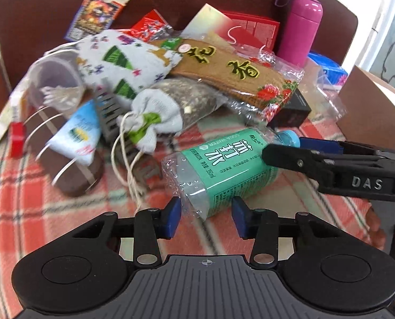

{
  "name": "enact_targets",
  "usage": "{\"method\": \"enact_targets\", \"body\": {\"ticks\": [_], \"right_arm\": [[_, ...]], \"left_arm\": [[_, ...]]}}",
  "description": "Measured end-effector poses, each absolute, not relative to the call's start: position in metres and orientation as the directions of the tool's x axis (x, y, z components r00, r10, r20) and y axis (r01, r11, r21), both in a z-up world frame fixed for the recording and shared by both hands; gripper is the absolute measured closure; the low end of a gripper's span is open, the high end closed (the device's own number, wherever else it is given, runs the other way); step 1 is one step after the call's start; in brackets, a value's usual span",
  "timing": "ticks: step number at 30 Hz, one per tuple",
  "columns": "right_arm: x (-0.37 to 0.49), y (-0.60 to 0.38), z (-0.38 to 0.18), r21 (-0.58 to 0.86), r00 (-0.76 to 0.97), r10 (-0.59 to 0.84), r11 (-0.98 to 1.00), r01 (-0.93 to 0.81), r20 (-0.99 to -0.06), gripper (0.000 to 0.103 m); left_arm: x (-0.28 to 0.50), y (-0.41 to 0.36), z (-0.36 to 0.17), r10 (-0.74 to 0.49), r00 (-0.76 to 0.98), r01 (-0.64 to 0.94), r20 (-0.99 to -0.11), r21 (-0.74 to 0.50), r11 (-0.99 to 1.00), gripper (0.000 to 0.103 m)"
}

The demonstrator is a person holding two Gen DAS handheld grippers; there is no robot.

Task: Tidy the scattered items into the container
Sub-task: 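Grasp the green-label water bottle with the left tool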

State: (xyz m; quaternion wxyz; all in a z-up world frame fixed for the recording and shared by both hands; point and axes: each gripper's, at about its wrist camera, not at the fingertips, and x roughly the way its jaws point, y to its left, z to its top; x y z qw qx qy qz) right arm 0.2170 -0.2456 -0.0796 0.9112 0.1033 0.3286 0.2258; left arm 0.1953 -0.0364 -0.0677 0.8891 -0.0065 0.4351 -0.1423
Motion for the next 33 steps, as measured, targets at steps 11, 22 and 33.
{"method": "enact_targets", "body": {"ticks": [11,22,33], "right_arm": [[0.179,-0.218,-0.082,0.278,0.595,0.548,0.828,-0.487,-0.588,0.019],[0.186,-0.219,-0.084,0.264,0.558,0.573,0.801,-0.538,-0.601,0.014],[0.190,-0.206,-0.086,0.229,0.553,0.547,0.810,-0.540,-0.628,0.014]], "left_arm": [[0.144,0.018,-0.074,-0.267,0.563,0.157,-0.782,-0.216,0.964,0.044],[0.154,0.008,-0.073,-0.314,0.567,0.225,-0.762,-0.223,0.948,0.039],[0.161,0.012,-0.082,-0.307,0.575,0.207,-0.759,-0.228,0.951,0.040]]}}
